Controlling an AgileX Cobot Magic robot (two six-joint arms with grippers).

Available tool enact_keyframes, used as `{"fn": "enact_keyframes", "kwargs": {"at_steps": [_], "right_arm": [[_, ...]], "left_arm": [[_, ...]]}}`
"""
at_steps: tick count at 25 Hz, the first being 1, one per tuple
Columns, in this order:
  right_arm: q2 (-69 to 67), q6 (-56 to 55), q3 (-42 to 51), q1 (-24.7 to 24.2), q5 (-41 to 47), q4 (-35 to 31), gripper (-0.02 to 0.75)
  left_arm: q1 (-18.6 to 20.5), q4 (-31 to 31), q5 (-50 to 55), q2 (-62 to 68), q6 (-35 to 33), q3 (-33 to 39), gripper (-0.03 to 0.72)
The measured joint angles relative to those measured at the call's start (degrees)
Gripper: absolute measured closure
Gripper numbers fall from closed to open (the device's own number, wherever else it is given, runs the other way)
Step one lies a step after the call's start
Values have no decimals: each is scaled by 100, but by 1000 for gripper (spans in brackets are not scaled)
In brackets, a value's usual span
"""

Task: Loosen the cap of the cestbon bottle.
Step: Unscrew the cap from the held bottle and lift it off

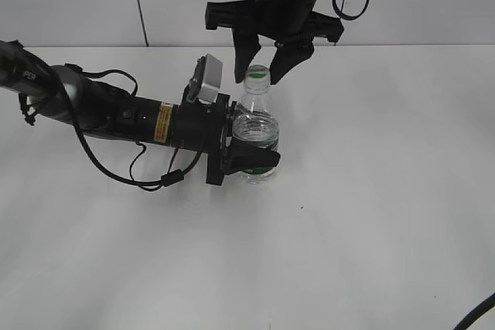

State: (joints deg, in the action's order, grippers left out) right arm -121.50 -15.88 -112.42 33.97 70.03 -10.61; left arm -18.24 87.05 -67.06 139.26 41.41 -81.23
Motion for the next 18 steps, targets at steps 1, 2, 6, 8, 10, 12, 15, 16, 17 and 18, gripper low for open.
{"fn": "enact_keyframes", "kwargs": {"at_steps": [1,2,6,8,10,12,15,16,17,18], "right_arm": [[0,0,0,0,0,-2,374],[0,0,0,0,0,-2,393],[0,42,0,0,0,4,426],[0,173,0,0,0,4,426],[0,349,0,0,0,-2,427],[0,772,0,0,-6,-7,427],[0,1865,0,0,-32,-41,429],[0,2223,0,0,-39,-54,430],[0,2634,0,0,-45,-68,432],[0,3020,0,0,-46,-80,432]], "left_arm": [[0,0,0,0,0,0,286],[0,0,0,0,0,0,286],[0,0,43,-1,7,0,286],[0,0,43,-1,7,0,286],[0,0,43,-5,7,0,286],[0,18,43,-5,7,0,286],[0,50,49,-12,2,0,286],[0,72,49,-11,-4,0,286],[0,86,49,-11,-4,0,286],[0,92,49,-11,-10,0,286]]}}
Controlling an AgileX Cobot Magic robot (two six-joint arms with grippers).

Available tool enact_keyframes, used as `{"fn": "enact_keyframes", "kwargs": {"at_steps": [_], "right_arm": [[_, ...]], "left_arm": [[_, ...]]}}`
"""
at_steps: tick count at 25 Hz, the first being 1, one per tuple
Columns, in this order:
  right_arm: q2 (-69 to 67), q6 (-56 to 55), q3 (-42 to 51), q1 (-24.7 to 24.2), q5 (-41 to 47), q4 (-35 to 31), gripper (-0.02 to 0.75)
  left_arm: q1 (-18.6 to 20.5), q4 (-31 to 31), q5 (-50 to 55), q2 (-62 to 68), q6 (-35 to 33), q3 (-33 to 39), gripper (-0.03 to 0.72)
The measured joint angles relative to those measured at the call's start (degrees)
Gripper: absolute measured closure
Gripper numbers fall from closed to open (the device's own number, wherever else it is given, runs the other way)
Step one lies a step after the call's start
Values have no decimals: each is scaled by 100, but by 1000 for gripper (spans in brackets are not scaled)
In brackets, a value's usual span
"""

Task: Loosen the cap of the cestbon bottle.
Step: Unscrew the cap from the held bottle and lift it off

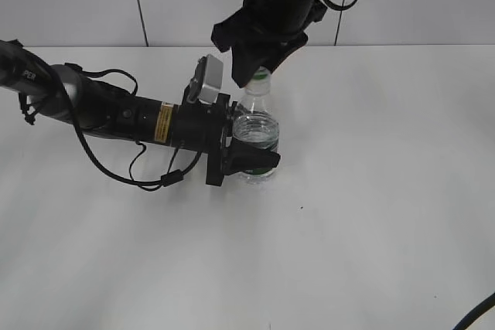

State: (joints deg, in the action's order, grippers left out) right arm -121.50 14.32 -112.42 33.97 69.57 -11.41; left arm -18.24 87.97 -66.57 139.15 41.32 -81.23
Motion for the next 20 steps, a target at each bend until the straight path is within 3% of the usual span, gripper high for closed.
{"fn": "enact_keyframes", "kwargs": {"at_steps": [4,20], "right_arm": [[0,1164,0,0,0,-35,433],[0,3930,0,11,30,-111,434]], "left_arm": [[0,31,4,0,-4,-2,286],[0,217,51,-44,14,-37,286]]}}
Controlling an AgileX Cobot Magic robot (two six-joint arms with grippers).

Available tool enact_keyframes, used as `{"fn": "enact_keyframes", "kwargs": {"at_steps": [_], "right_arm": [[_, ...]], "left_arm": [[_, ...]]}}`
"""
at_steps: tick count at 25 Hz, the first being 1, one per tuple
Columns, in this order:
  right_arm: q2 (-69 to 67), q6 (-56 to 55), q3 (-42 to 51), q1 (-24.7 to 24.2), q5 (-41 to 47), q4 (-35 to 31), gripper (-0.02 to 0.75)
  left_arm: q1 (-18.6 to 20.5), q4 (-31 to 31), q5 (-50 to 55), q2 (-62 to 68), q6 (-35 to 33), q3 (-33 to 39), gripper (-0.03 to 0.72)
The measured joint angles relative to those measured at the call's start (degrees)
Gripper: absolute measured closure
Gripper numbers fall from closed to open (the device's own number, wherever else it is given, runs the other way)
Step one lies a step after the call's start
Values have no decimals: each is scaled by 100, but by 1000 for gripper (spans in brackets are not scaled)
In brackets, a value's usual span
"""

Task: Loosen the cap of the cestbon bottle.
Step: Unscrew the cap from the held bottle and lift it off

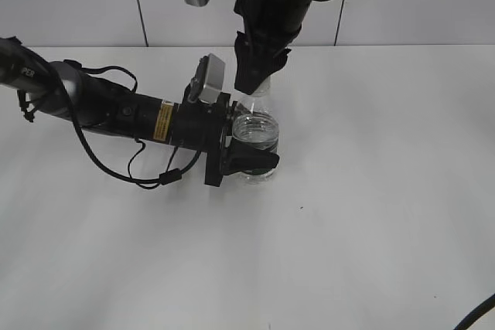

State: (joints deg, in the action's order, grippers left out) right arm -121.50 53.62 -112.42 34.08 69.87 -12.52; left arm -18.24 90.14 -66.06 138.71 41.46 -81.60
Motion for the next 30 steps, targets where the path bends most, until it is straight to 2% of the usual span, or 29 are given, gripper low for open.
{"fn": "enact_keyframes", "kwargs": {"at_steps": [17,30], "right_arm": [[0,2458,0,13,81,-16,434],[0,2690,0,26,99,26,434]], "left_arm": [[11,100,-173,0,6,-12,286],[15,118,-195,5,16,-12,286]]}}
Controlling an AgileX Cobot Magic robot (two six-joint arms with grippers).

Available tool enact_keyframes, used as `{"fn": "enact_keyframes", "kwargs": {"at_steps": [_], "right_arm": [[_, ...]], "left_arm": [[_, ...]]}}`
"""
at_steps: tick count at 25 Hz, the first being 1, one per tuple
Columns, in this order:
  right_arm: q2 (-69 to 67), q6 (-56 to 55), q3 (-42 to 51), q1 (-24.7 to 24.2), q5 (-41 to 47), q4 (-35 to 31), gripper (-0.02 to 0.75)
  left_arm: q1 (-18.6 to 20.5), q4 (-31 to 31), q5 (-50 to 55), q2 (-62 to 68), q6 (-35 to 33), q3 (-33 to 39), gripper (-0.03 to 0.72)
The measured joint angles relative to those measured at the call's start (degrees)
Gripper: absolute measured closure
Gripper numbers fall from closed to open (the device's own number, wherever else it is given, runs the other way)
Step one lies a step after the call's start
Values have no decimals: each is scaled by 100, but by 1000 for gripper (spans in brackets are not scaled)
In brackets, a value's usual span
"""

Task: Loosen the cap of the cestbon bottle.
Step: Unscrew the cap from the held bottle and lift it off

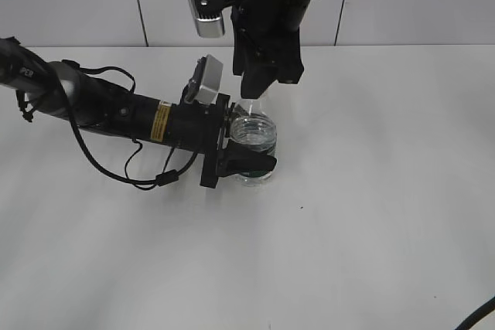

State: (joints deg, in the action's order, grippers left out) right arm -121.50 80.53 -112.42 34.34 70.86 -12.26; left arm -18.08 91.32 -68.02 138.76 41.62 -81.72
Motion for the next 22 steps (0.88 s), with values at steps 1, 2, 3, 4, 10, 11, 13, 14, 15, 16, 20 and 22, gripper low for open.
{"fn": "enact_keyframes", "kwargs": {"at_steps": [1,2,3,4,10,11,13,14,15,16,20,22], "right_arm": [[0,0,0,0,5,0,434],[0,0,0,4,5,0,434],[0,0,0,4,5,0,434],[0,0,0,4,5,0,433],[0,11,0,4,5,0,385],[0,13,0,4,5,-13,369],[0,25,0,4,-1,-31,335],[0,25,0,4,-1,-39,321],[0,25,0,4,-1,-67,306],[0,13,2,4,-1,-78,293],[0,-206,2,-5,-1,-91,273],[0,-480,-18,-5,-1,-91,272]], "left_arm": [[0,0,0,0,0,0,286],[0,0,0,0,0,0,286],[0,0,0,0,0,0,286],[0,0,0,0,0,0,286],[7,32,-29,0,5,0,286],[7,48,-40,0,5,0,286],[7,81,-78,0,5,0,286],[7,103,-95,0,5,0,286],[7,121,-108,0,5,0,286],[7,134,-116,0,5,0,286],[7,156,-130,0,5,0,286],[7,161,-135,0,5,0,286]]}}
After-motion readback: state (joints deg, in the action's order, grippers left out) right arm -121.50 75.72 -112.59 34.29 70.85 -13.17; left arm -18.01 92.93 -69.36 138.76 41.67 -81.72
